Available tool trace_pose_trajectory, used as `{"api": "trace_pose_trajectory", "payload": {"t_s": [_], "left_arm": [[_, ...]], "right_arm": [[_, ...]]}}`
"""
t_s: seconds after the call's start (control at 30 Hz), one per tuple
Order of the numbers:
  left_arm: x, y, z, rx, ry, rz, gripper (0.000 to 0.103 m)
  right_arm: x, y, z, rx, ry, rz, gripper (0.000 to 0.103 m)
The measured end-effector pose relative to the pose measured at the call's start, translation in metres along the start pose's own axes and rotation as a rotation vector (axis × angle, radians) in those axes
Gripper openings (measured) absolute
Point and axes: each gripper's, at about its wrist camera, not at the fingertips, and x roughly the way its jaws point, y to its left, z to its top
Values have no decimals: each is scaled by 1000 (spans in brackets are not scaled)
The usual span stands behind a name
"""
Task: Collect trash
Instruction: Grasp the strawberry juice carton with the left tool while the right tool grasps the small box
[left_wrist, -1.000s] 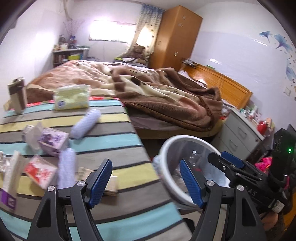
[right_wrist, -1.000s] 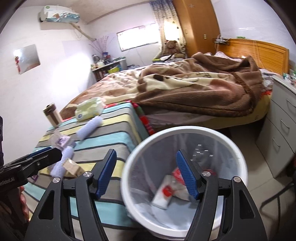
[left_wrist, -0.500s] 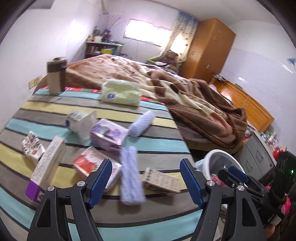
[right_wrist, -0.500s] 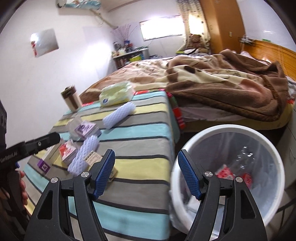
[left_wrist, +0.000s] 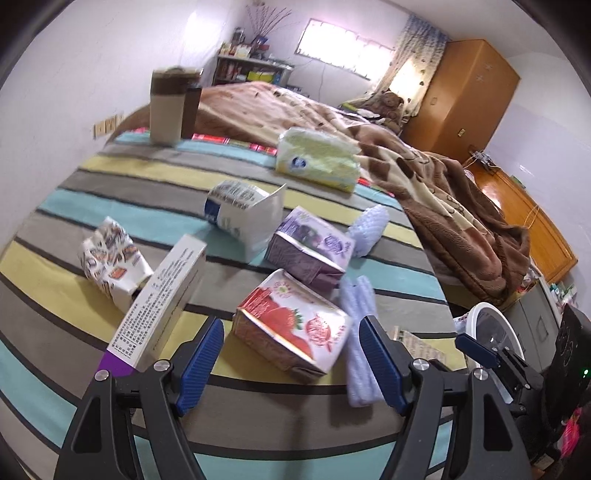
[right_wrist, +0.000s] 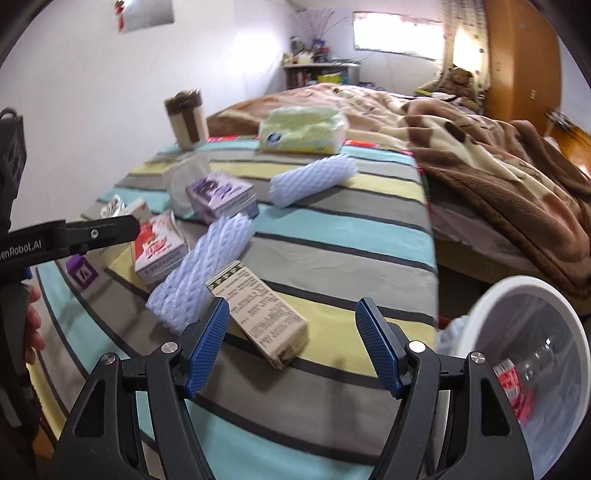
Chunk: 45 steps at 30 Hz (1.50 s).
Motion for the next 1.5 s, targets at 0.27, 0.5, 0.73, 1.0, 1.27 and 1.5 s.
{"api": "trace_pose_trajectory", "payload": {"t_s": [0.27,0.5,0.73,1.0,1.27,1.5], "left_arm": [[25,7,4,-43,59,-20,76],[44,-8,14,-23,88,-16,77],[62,-26,19,29,117,26,77],[68,-37,9,116,155,58,77],[55,-26,4,144,134,136,77],[65,-27,2,151,136,157,77]], "right_arm": [[14,10,6,-58,48,8,72],[20,12,4,-58,82,21,50],[17,0,2,-6,74,24,40],[18,-5,1,16,71,7,38],[19,-8,1,28,69,-2,37],[24,-10,3,46,76,-7,37]]}}
